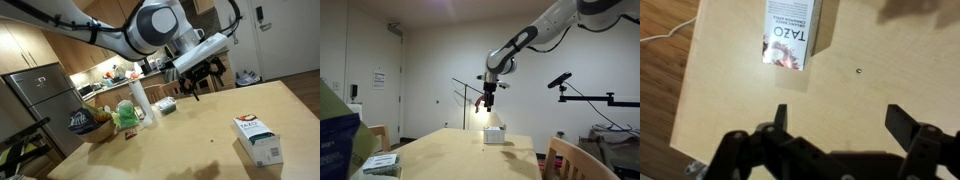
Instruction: Move the white box closer to the green plastic
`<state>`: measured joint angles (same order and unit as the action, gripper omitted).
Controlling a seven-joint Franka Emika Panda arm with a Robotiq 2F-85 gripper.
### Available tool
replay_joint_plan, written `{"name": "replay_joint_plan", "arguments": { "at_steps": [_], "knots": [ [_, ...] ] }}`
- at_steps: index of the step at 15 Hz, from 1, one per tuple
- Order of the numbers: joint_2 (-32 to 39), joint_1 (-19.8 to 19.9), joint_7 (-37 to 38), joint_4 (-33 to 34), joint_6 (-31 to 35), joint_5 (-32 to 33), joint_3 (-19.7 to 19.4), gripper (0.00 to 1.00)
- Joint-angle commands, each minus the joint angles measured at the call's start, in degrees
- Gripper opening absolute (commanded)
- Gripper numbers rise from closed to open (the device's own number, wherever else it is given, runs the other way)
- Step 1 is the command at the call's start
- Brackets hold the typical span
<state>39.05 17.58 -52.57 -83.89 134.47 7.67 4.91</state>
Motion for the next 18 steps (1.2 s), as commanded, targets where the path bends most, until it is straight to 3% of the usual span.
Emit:
{"name": "replay_joint_plan", "arguments": {
  "at_steps": [1, 5, 8, 18],
  "knots": [
    [6.7, 3.4, -13.8, 11.2, -12.1, -6.6, 2.2, 1.0],
    [14.2, 2.2, -17.1, 23.6, -28.4, -7.5, -1.4, 1.0],
    [19.5, 1.1, -14.0, 32.0, -33.6, -6.8, -3.5, 1.0],
    [31.3, 0.2, 6.6, 49.0, -31.2, -6.0, -6.8, 1.0]
  ]
}}
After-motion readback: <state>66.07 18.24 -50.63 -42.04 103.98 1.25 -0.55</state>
